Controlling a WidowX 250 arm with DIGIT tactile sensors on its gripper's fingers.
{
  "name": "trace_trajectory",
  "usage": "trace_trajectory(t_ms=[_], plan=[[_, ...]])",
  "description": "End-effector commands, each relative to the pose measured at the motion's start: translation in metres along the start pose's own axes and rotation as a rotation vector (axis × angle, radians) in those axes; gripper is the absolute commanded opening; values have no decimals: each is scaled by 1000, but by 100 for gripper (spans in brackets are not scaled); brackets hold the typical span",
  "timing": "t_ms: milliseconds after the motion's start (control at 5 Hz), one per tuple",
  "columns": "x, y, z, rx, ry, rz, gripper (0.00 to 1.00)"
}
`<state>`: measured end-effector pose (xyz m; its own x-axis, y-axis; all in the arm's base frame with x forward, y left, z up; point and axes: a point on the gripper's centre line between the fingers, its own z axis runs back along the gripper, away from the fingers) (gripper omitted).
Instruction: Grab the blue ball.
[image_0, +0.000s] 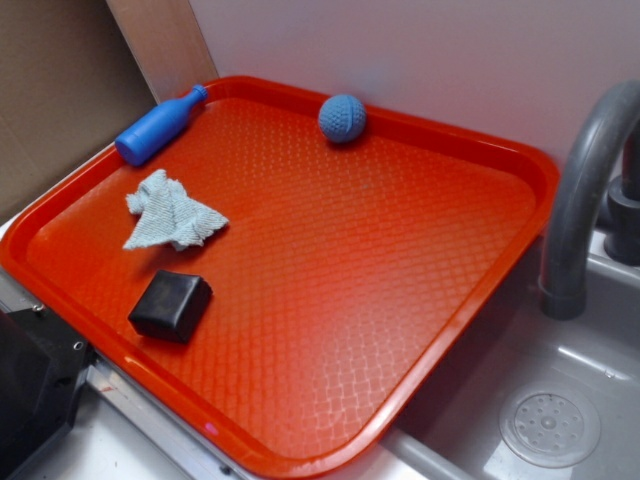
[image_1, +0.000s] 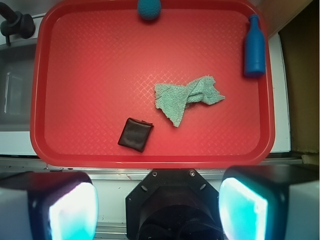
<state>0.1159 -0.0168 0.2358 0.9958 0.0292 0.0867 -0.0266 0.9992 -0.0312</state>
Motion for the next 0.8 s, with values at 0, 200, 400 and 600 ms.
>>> trace_trajectory(t_ms=[0,200,400,600], plan=[[0,0,0,0,0,0,100],[46,1,-53,41,-95,6,100],[95,-3,-86,20,-156,-57,100],[132,-5,-104,-34,-220,-66,100]])
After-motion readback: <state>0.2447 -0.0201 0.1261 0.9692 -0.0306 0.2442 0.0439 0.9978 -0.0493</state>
